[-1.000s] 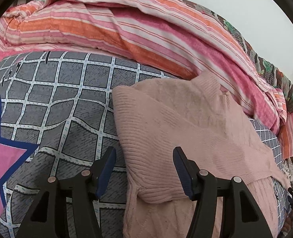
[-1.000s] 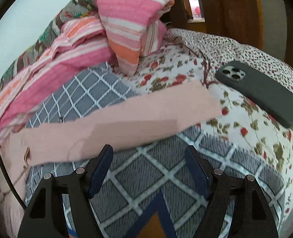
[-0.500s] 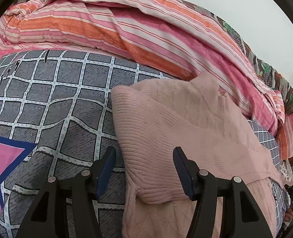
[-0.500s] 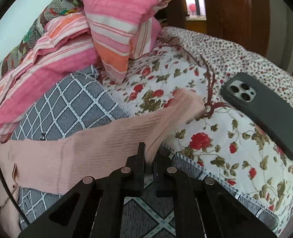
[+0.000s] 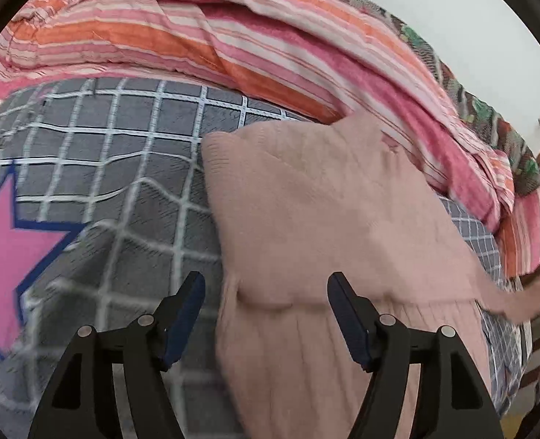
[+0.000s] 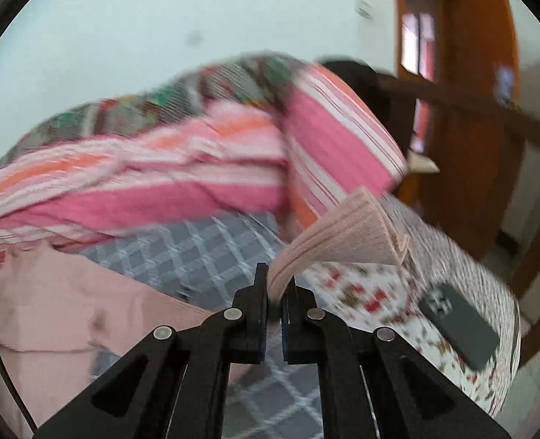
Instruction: Fold small clothes
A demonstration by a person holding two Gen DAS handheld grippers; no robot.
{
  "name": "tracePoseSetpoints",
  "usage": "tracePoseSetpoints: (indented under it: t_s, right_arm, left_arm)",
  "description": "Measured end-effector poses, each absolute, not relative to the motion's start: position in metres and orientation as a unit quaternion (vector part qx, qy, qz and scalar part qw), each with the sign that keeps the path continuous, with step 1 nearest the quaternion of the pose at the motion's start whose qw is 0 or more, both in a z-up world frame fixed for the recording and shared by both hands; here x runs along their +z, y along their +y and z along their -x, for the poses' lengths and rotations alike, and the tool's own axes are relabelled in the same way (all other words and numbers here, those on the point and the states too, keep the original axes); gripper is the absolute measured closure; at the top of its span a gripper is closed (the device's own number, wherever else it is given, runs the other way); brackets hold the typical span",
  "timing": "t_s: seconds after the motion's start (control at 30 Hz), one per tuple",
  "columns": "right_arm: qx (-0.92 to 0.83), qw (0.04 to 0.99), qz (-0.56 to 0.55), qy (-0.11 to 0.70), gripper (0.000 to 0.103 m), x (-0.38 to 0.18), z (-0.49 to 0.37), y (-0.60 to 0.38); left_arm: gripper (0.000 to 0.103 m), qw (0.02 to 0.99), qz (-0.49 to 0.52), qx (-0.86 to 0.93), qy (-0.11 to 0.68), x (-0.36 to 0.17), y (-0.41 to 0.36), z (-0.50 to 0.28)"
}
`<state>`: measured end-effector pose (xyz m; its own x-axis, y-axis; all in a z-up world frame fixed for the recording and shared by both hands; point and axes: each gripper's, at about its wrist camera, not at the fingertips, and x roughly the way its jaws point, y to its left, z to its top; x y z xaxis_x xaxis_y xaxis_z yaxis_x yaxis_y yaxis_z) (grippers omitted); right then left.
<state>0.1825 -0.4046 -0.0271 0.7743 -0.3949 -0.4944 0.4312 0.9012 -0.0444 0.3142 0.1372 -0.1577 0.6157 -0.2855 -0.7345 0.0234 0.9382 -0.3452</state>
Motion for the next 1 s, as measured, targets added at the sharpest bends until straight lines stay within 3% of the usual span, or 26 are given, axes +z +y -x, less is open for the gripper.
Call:
tracePoseSetpoints:
  t_s: [0.27, 0.5, 0.7, 0.73, 0.77, 0.8, 0.83, 1.0]
  right_arm:
    - [-0.085, 0.967, -0.023, 0.238, 0.097, 0.002, -0.249, -0.262]
    - [0.054, 0.952, -0.026, 0.299, 0.097, -0.056, -0.304, -0.111]
    - [0.059, 0.931, -0.026, 0.359, 0.095, -0.119, -0.342, -0.071]
    - [0.066, 0.926, -0.043, 0.37, 0.093, -0.126, -0.344, -0.073]
    - [0.077, 0.919, -0.059, 0.381, 0.079, -0.133, -0.346, -0.076]
    - [0.093, 0.91, -0.078, 0.397, 0.058, -0.14, -0.346, -0.079]
    - [0.108, 0.899, -0.094, 0.414, 0.049, -0.144, -0.345, -0.082]
    - [0.155, 0.885, -0.115, 0.424, 0.044, -0.13, -0.317, -0.117]
  left_arm:
    - [0.034, 0.899, 0.115, -0.05, 0.42, -0.137, 0.173, -0.254]
    - [0.034, 0.892, 0.104, -0.035, 0.439, -0.149, 0.191, -0.224]
    - [0.034, 0.899, 0.094, -0.045, 0.426, -0.138, 0.197, -0.203]
    - [0.034, 0.9, 0.093, -0.048, 0.424, -0.136, 0.196, -0.202]
    - [0.034, 0.9, 0.094, -0.052, 0.422, -0.134, 0.194, -0.202]
    - [0.033, 0.9, 0.094, -0.06, 0.421, -0.133, 0.191, -0.202]
    - [0.033, 0.9, 0.094, -0.066, 0.421, -0.132, 0.188, -0.203]
    - [0.033, 0.891, 0.098, -0.117, 0.427, -0.135, 0.154, -0.211]
